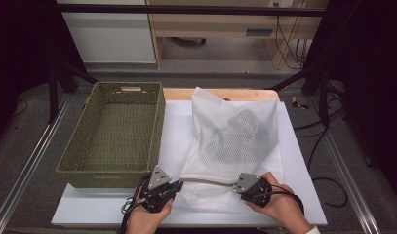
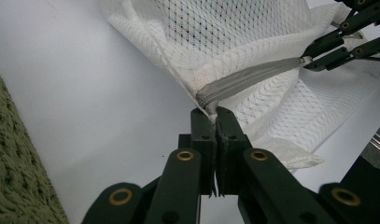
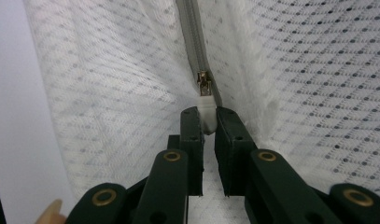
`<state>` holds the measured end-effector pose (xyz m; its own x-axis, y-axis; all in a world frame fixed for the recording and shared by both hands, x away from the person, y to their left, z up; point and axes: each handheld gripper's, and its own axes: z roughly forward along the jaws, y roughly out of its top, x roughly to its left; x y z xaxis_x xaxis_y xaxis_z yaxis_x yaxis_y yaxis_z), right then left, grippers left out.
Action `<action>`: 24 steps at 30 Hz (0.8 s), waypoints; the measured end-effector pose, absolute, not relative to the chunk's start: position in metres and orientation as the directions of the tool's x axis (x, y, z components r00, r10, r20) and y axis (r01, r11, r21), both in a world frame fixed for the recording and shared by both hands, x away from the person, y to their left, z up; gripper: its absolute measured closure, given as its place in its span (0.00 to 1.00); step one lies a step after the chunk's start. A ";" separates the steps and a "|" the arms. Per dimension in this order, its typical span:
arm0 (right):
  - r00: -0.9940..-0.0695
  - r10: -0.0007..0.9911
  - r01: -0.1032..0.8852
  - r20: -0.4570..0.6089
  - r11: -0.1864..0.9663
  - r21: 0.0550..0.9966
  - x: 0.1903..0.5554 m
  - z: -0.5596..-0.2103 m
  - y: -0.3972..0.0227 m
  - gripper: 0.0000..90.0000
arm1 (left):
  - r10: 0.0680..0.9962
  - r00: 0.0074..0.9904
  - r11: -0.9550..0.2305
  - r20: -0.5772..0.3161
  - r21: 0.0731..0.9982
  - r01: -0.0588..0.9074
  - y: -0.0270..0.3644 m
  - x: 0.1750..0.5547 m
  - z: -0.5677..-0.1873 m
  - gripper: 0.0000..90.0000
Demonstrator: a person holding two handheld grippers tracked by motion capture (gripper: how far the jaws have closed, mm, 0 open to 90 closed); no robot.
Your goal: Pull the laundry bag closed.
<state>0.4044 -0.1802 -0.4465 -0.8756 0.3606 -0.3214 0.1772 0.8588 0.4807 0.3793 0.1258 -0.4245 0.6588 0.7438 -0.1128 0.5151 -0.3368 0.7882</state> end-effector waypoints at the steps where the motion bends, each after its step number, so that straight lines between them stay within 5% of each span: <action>1: -0.877 0.358 0.177 -0.321 0.861 0.478 0.405 -0.447 -0.181 0.91 | 0.742 0.660 -0.336 -0.115 0.788 0.516 0.126 0.379 -0.425 0.98; 24: -0.865 0.334 0.173 -0.374 0.898 0.404 0.406 -0.427 -0.212 0.91 | 0.749 0.653 -0.333 -0.117 0.785 0.522 0.128 0.378 -0.426 0.98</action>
<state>0.4061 -0.2120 -0.4273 -0.8653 0.3341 -0.3737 0.1725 0.8984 0.4038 0.3784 0.1284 -0.4260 0.6526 0.7486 -0.1168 0.5224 -0.3328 0.7851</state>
